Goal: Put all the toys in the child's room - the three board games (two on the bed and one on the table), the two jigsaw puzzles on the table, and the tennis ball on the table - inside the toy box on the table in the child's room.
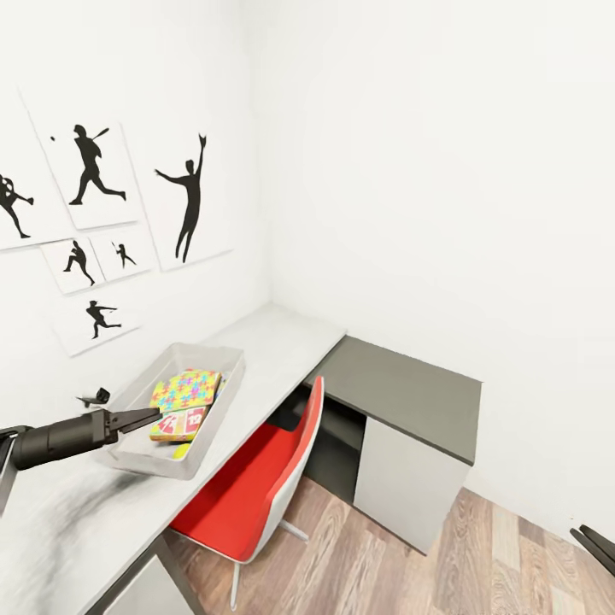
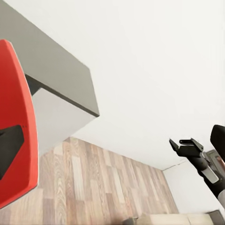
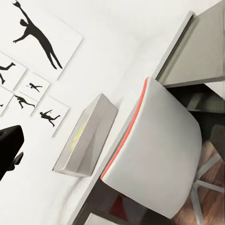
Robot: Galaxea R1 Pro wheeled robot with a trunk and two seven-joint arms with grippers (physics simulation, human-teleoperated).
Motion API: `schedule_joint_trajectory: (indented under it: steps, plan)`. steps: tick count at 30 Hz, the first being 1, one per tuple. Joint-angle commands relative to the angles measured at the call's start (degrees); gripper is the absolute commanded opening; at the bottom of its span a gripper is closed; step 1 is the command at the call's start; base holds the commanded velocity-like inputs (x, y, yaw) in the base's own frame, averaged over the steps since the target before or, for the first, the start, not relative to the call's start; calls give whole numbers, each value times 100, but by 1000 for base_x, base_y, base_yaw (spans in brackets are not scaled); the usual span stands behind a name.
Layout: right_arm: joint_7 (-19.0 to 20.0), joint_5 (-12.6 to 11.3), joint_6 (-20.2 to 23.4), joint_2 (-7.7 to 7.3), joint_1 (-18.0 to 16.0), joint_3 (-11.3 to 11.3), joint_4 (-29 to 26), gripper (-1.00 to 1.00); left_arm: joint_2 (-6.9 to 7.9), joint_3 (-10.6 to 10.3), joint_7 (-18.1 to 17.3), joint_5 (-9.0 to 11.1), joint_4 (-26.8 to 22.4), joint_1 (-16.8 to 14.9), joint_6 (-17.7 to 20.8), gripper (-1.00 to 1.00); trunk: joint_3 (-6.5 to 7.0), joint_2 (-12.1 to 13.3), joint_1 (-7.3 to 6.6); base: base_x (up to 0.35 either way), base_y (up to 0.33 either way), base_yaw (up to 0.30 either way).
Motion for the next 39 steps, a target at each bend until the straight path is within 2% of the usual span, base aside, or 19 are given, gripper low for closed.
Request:
schedule_joint_trajectory:
  steps: [1, 6, 13, 17, 20, 23, 31, 39]
  plan:
    - [21, 0, 63, -2, -7, -7, 1, 100, 4, 0, -25, -8, -2, -3, 61, 100, -5, -12, 4, 0, 0, -198]
    - [20, -3, 117, -1, -13, -21, -14, 100, 45, -3, -25, -24, 3, 2, 52, 100, 31, -12, 4, 0, 0, -193]
    - [6, -68, 259, 3, -102, -8, -67, 100, 154, 37, -25, -122, 0, 200, 2, 100, 50, -12, 4, -87, 13, -71]
    - [5, -425, 398, -11, -197, -15, -73, 100, 178, 58, -25, -110, -20, 271, -9, 100, 73, -12, 4, -68, 15, -159]
    - [-10, -832, 388, 29, -212, 2, -59, 100, 179, 73, -25, -106, -52, 290, -8, 100, 93, -12, 4, -16, 4, -191]
    - [-19, -978, 362, 62, -223, 35, -80, 100, 165, 57, -25, -80, -84, 294, -6, 100, 113, -12, 4, -4, 1, -199]
    - [-32, -1051, 352, 73, -233, 79, -199, 100, 162, 50, -25, -88, -98, 295, -10, 100, 169, -12, 4, -32, 0, -203]
    - [-39, -1059, 359, 75, -235, 100, -209, 100, 170, 72, -25, -85, -98, 293, -12, 100, 225, -12, 4, -168, 31, -204]
